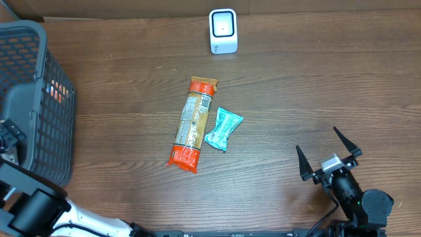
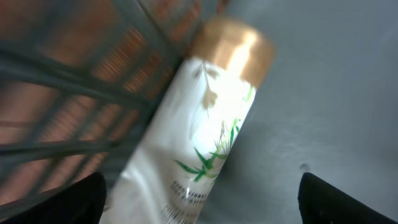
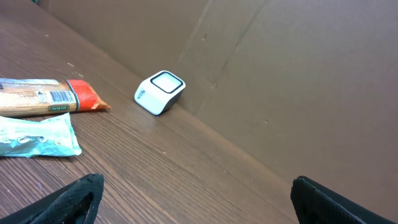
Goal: Scan the item barcode
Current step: 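Reach the left gripper into the basket and grasp the white gold-capped tube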
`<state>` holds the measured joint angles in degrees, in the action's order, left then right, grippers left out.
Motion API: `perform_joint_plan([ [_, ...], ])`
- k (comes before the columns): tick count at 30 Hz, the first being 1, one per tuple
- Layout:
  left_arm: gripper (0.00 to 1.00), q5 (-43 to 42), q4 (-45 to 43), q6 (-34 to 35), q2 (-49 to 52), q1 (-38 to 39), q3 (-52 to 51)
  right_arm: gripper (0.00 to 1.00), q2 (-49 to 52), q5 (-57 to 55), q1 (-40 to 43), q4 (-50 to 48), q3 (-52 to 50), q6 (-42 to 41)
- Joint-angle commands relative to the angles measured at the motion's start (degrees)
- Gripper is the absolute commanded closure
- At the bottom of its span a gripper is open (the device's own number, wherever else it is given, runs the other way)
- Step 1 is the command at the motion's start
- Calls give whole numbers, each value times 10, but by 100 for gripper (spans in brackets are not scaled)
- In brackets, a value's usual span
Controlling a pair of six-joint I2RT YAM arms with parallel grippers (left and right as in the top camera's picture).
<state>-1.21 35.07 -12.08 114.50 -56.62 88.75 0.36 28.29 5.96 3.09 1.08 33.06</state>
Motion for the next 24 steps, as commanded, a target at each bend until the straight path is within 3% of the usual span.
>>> perform_joint_plan([
  [1,14,10,3,-10,45,4,-4,0,-2,1,-3,-2,-6,0],
  [4,23,28,11,-7,65,4,-4,0,-2,1,-3,-1,-6,0],
  [6,44,31,17,-5,73,4,-4,0,-2,1,-3,-2,-6,0],
  [10,96,31,17,31,73,4,-3,0,-2,1,-3,-2,-6,0],
  [15,96,24,46,36,72,8,18,0,-2,1,-3,-2,-6,0],
  [24,96,-108,136,50,24,48,187,0,-2,1,-3,-2,-6,0],
])
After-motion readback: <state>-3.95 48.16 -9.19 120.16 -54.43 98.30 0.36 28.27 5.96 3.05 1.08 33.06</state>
